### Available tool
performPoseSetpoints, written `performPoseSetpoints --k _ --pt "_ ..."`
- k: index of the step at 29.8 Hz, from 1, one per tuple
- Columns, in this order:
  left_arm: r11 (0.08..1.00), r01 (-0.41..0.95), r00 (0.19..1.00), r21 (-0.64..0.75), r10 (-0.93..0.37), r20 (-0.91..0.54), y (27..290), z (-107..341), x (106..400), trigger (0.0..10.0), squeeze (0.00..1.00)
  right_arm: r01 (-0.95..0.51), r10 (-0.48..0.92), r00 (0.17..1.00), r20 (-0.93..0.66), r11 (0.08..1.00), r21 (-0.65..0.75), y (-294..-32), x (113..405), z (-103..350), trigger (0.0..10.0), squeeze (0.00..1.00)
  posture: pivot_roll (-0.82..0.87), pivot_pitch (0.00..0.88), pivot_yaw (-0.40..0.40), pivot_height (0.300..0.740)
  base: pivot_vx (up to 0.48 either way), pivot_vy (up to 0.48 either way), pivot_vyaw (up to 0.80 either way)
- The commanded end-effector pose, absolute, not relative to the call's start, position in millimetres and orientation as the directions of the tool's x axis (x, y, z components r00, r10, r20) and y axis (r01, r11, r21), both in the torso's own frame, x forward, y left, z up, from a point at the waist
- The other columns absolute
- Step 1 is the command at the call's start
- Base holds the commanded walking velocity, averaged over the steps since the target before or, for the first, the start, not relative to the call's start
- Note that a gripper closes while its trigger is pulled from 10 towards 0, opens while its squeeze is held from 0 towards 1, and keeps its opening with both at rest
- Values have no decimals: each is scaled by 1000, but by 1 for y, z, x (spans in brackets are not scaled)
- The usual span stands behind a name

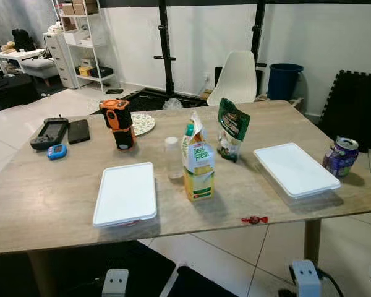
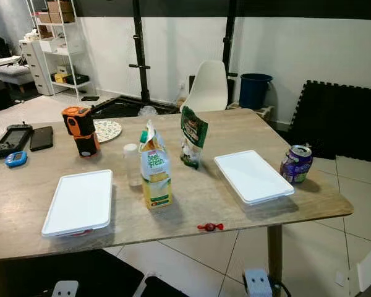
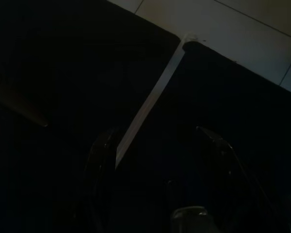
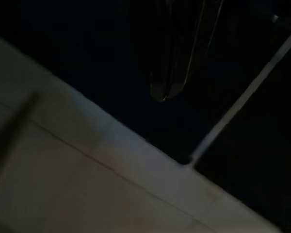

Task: Restocking fridge

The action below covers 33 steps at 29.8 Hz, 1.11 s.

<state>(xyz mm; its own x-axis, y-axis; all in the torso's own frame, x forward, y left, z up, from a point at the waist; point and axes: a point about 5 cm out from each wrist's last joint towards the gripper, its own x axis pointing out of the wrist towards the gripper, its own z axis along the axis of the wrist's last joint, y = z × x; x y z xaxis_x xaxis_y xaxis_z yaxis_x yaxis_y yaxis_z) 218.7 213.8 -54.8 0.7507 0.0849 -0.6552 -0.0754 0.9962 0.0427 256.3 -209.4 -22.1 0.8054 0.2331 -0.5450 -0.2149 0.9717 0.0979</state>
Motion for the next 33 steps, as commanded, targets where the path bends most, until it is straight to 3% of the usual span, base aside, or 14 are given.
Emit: performPoseSetpoints --k 1,6,12,14,15,17,22,25,27,28,29,31,32,33 --pt "994 -72 727 80 107 -678 221 -59 209 10000 0 -326 323 783 -532 941 92 -210 261 -14 10000 0 -118 76 26 740 0 0 0" --pt "995 -56 711 81 97 -697 221 -64 202 10000 0 -518 494 711 -500 849 102 -203 266 0 10000 0 -124 73 31 740 0 0 0" --pt "994 -66 697 85 107 -709 224 -67 194 10000 0 -753 737 536 -412 638 162 -190 272 36 10000 0 -115 71 33 740 0 0 0" --pt "992 -50 688 118 120 -716 228 -68 191 10000 0 -912 913 279 -298 349 216 -178 269 87 10000 0 -109 67 36 740 0 0 0" --pt "992 -50 688 118 120 -716 228 -68 191 10000 0 -912 913 279 -298 349 216 -178 269 87 10000 0 -109 67 36 740 0 0 0" --pt "994 -39 691 104 102 -715 227 -68 191 10000 0 -965 971 94 -220 143 220 -165 261 127 10000 0 -119 69 42 740 0 0 0" --pt "992 -33 693 119 109 -713 229 -67 193 10000 0 -977 994 -94 -50 -82 197 -144 251 181 10000 0 -107 65 27 740 0 0 0" --pt "992 -56 689 110 118 -715 229 -67 192 10000 0 -982 991 -135 18 -136 134 -131 250 205 10000 0 -113 71 35 740 0 0 0" --pt "993 -37 689 111 106 -717 228 -67 192 10000 0 -995 994 -82 70 -86 58 -122 260 222 10000 0 -111 66 25 740 0 0 0" --pt "993 -23 686 120 103 -721 228 -68 192 10000 0 -999 990 29 135 33 -28 -110 278 245 10000 0 -109 68 24 740 0 0 0" --pt "993 -23 686 120 103 -721 228 -68 192 10000 0 -999 990 29 135 33 -28 -110 278 245 10000 0 -109 68 24 740 0 0 0" --pt "993 -29 685 112 102 -722 227 -68 192 10000 0 -965 965 232 125 244 -95 -100 308 254 10000 0 -110 74 35 740 0 0 0" --pt "993 -29 685 112 102 -722 227 -68 192 10000 0 -965 965 232 125 244 -95 -100 308 254 10000 0 -110 74 35 740 0 0 0" --pt "994 -12 686 107 86 -722 225 -68 192 10000 0 -905 908 399 128 413 -105 -96 332 261 10000 651 -114 87 35 740 0 0 0"
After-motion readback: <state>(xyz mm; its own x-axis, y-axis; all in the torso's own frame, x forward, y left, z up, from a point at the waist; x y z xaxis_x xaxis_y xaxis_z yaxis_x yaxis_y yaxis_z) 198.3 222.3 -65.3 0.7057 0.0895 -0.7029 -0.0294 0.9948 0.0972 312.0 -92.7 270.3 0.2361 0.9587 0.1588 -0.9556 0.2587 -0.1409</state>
